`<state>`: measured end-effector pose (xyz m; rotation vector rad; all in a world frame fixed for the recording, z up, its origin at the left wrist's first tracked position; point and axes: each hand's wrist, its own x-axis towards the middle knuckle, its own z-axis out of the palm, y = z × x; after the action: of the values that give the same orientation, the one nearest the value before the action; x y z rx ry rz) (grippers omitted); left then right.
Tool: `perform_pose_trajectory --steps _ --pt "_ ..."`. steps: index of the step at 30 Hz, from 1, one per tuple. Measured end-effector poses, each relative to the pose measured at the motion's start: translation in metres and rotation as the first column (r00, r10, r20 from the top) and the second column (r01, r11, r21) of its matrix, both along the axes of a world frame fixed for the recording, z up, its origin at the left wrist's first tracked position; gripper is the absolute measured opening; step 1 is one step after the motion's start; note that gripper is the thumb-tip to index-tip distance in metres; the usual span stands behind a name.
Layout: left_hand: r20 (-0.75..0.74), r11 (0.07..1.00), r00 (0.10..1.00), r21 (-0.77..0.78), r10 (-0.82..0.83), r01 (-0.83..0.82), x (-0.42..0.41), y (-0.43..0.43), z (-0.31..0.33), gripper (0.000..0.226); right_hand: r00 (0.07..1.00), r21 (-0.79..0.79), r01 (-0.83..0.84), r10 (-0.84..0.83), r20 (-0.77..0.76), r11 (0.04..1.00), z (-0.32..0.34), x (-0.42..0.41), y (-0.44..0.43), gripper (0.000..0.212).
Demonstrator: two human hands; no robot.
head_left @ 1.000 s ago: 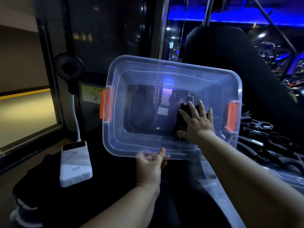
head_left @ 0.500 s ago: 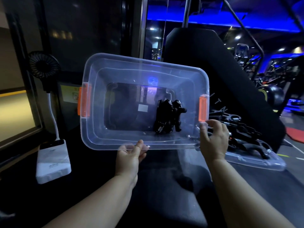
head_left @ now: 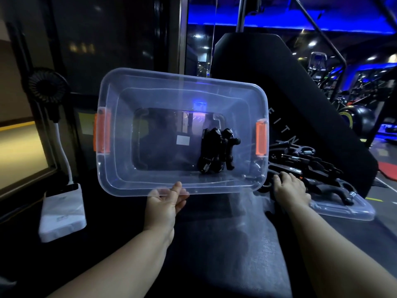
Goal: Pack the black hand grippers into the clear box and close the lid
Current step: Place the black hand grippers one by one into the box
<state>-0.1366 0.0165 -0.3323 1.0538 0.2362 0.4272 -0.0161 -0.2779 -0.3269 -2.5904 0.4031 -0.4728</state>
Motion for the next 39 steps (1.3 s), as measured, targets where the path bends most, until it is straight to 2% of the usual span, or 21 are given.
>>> perform_pose_trajectory --steps 6,12,26,33,39 --pt "0.007 1.000 1.000 -0.001 -0.007 0.007 0.003 0.001 -0.002 0.022 0.997 -0.114 0.070 -0.073 -0.027 0.991 -0.004 0.005 -0.001 0.049" --pt "0.010 1.000 1.000 0.001 -0.015 0.015 0.003 0.002 -0.003 0.023 0.996 -0.097 0.074 -0.070 0.052 0.992 -0.004 0.000 -0.005 0.043" --pt "0.016 1.000 1.000 0.016 -0.008 0.008 0.001 0.001 -0.001 0.024 0.979 0.168 0.075 -0.105 0.174 0.983 0.004 -0.033 0.000 0.036" --pt "0.011 1.000 1.000 0.013 0.000 0.000 0.001 0.000 -0.001 0.025 0.900 0.376 -0.070 -0.104 0.422 0.924 0.015 -0.054 0.003 0.027" --pt "0.009 1.000 1.000 0.017 0.001 -0.001 0.001 0.001 -0.001 0.026 0.828 0.425 -0.165 -0.109 0.549 0.890 0.022 -0.068 0.006 0.024"
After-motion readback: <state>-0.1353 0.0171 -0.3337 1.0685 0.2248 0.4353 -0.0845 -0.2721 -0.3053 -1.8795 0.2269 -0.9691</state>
